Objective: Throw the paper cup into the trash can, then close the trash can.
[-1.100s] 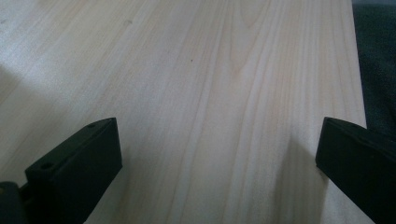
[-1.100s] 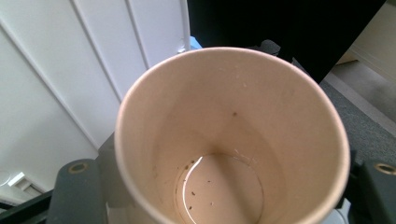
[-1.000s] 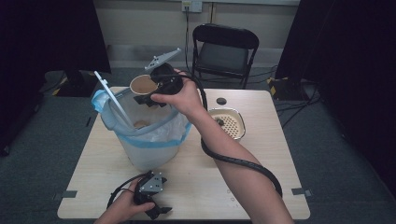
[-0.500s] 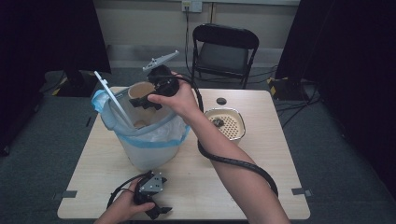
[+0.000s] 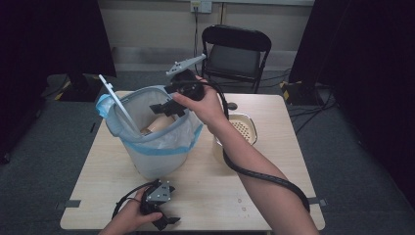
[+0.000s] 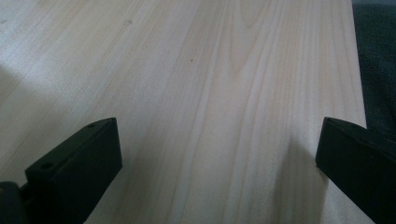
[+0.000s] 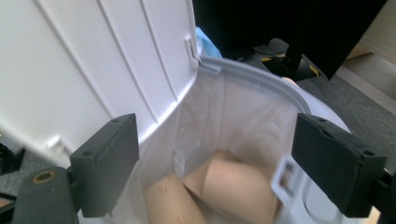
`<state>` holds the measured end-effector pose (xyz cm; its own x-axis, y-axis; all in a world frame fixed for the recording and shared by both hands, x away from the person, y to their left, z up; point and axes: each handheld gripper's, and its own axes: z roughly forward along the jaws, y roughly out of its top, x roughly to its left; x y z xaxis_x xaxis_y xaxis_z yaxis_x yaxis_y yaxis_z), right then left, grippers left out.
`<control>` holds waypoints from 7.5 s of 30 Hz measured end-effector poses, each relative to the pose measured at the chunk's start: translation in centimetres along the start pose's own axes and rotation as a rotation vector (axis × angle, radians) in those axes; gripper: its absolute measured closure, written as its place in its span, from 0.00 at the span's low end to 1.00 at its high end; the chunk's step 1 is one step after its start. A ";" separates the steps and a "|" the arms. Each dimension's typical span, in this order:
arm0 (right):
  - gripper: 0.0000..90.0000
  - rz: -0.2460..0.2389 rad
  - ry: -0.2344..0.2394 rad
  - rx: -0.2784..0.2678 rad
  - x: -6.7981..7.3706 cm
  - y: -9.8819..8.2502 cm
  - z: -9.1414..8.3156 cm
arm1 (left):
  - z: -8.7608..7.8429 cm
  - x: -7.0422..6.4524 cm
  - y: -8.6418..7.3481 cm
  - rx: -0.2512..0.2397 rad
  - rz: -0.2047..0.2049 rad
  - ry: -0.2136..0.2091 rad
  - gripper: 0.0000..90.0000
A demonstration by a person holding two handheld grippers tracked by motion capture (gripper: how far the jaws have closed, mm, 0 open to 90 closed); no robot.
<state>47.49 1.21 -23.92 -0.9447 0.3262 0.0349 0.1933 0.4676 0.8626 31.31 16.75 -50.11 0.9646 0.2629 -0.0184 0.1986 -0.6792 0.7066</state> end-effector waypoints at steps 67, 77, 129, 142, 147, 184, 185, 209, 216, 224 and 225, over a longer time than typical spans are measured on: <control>0.16 0.040 -0.029 0.118 1.7 -20.2 -8.8 | 0.1 0.0 -0.1 -0.009 -0.001 0.005 0.00; 0.16 0.052 -0.024 0.136 2.6 -23.3 -9.3 | 0.1 0.0 -0.1 -0.009 -0.002 0.005 0.00; 0.15 0.039 -0.118 0.219 2.9 -34.2 -6.5 | -0.1 0.1 -0.1 0.003 0.000 -0.003 0.00; 0.15 0.040 -0.117 0.219 2.8 -34.2 -6.5 | -2.4 0.2 -0.5 0.005 -0.050 -0.005 0.18; 0.15 0.039 -0.117 0.219 2.8 -34.2 -6.5 | -3.8 0.0 -0.5 -0.005 -0.082 -0.010 0.18; 0.15 0.043 -0.119 0.219 2.9 -34.2 -6.5 | -17.7 1.1 2.1 -0.088 -0.264 0.144 0.18; 0.15 0.043 -0.120 0.220 2.9 -34.2 -6.5 | -17.9 1.1 2.2 -0.088 -0.266 0.147 0.18; 0.15 0.044 -0.122 0.219 2.9 -34.2 -6.5 | -22.5 3.3 5.1 -0.080 -0.293 0.156 0.18; 0.15 0.046 -0.127 0.218 2.9 -34.2 -6.5 | -24.0 3.6 6.2 -0.078 -0.285 0.164 0.18; 0.15 0.047 -0.129 0.218 3.0 -34.2 -6.5 | -25.3 3.9 7.6 -0.073 -0.275 0.177 0.18; 0.15 0.047 -0.129 0.218 3.0 -34.2 -6.5 | -25.6 3.9 8.0 -0.064 -0.266 0.186 0.18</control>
<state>36.37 -19.16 -50.03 -0.8945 0.4471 -0.0045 0.3017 0.6108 0.7320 32.25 29.92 -26.44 0.8309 0.5503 -0.0827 0.4225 -0.5272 0.7373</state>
